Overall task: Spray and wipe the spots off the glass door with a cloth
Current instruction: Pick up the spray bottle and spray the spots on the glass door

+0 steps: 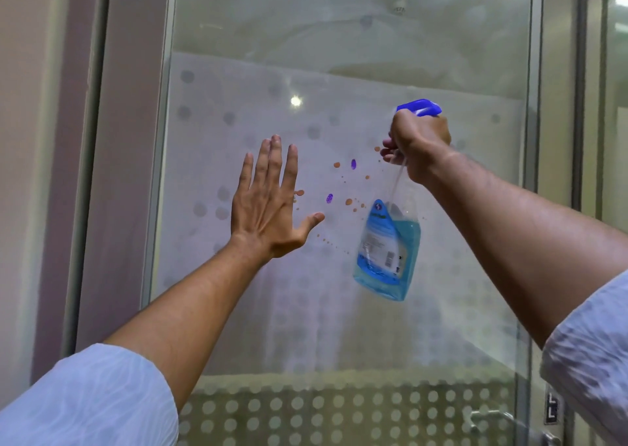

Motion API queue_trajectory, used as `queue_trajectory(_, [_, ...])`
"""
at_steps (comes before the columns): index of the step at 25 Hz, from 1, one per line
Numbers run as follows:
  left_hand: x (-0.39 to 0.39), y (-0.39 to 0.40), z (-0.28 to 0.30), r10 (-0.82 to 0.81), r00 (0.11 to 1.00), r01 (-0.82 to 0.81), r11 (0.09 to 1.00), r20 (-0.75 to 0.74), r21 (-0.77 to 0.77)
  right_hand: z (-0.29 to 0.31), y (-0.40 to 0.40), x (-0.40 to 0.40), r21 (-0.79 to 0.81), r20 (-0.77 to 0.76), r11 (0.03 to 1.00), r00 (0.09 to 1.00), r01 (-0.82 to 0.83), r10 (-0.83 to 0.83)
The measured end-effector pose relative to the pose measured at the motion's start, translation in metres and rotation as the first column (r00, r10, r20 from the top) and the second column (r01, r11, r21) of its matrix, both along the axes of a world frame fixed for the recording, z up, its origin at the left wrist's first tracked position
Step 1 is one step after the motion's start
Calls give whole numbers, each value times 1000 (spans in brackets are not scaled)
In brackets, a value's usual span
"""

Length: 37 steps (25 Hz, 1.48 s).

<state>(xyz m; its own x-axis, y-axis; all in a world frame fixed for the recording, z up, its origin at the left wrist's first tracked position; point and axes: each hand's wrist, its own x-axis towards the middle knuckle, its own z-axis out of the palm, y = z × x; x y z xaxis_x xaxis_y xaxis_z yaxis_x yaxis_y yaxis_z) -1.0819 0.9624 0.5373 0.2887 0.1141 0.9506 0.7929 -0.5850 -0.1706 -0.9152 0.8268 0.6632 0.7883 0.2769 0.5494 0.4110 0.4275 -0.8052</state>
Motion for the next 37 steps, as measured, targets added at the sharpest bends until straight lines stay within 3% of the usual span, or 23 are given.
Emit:
queue_trajectory(6, [18, -11, -8, -70, 997, 69, 997, -43, -23, -9, -19, 35, -41, 6, 996, 997, 80, -79])
queue_trajectory(11, [50, -33, -28, -231, 967, 225, 972, -105, -69, -36, -35, 50, -37, -25, 999, 1000, 13, -14])
queue_trajectory(18, [103, -74, -86, -530, 818, 490, 846, -224, -211, -92, -62, 71, -76, -61, 996, 997, -45, 41])
queue_trajectory(26, [158, -122, -145, -872, 488, 681, 403, -31, -611, -160, -111, 103, -91, -79, 996, 997, -22, 15])
queue_trajectory(32, [196, -169, -176, -943, 290, 651, 68, 165, -756, -200, -162, 123, -129, -112, 991, 993, -46, 32])
queue_trajectory(37, [231, -224, -195, -932, 206, 595, -124, 299, -795, -229, -216, 140, -178, -53, 980, 995, -87, 79])
